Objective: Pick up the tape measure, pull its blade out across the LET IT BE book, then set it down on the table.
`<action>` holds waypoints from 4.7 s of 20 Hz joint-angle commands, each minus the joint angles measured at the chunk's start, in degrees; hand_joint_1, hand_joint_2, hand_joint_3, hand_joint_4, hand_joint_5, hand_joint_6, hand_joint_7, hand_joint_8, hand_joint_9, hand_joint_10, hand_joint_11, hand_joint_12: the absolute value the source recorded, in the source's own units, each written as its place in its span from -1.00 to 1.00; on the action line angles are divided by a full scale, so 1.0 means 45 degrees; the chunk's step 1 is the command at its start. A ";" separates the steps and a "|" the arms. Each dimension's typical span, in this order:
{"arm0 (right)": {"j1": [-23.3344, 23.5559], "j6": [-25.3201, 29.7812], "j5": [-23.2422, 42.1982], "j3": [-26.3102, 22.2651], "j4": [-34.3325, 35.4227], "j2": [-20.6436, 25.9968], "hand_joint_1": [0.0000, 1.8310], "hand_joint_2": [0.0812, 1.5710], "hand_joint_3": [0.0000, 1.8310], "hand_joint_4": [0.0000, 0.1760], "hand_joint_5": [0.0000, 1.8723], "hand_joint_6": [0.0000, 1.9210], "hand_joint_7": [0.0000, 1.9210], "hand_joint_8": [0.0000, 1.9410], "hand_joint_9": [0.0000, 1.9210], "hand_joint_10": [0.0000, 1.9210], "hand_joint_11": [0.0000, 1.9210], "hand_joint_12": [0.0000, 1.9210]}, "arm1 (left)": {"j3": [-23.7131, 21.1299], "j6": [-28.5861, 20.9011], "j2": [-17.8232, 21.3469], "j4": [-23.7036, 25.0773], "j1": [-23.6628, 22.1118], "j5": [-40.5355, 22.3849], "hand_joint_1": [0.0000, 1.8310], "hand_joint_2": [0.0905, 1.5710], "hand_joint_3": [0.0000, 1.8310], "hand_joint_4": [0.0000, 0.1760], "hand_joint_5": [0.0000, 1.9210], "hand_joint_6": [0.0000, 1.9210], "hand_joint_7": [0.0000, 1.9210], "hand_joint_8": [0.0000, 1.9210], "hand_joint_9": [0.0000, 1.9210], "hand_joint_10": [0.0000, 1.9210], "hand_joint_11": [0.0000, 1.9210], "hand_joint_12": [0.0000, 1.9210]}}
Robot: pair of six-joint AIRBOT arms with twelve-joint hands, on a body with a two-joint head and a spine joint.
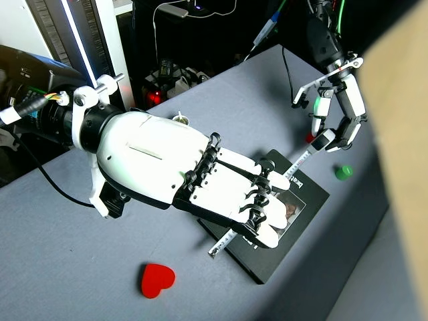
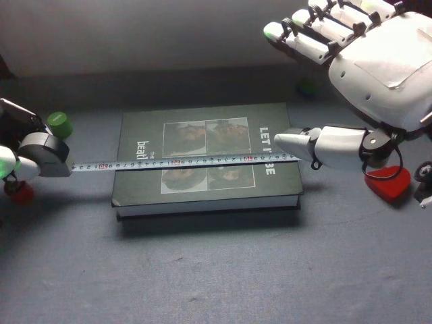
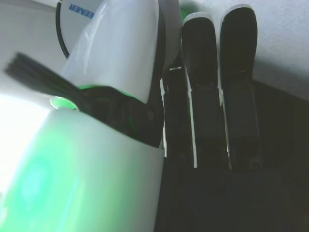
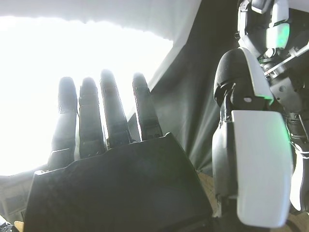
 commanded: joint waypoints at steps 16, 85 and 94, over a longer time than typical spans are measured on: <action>0.0048 -0.0010 0.1186 -0.0012 -0.0836 -0.0015 -0.77 0.34 -0.99 0.16 -0.93 -1.00 -0.83 -1.00 -0.91 -1.00 -1.00 -0.49 | -0.0102 0.0079 0.0252 0.0159 -0.0368 -0.1396 0.50 0.40 -1.00 -1.00 -0.06 0.01 -0.01 0.02 -0.06 0.37 -0.13 0.31; 0.3065 -0.4899 -0.4381 0.0877 0.7552 0.0595 -0.76 0.37 -1.00 0.00 -0.88 -0.99 -0.80 -1.00 -0.86 -0.99 -1.00 -0.39 | -0.6957 0.5466 0.2170 -0.5650 -0.0245 -0.4937 -0.64 0.29 -1.00 -1.00 -0.76 -1.00 -0.79 -1.00 -0.78 -1.00 -1.00 -0.33; 0.4556 -1.1311 -0.4266 0.1385 1.5791 0.0396 -0.74 0.36 -1.00 -0.01 -0.86 -1.00 -0.79 -1.00 -0.84 -0.99 -1.00 -0.30 | -0.7980 1.5290 0.2629 -1.1035 -0.6998 -0.4038 -0.76 0.25 -1.00 -1.00 -0.87 -1.00 -0.92 -1.00 -0.90 -1.00 -1.00 -0.54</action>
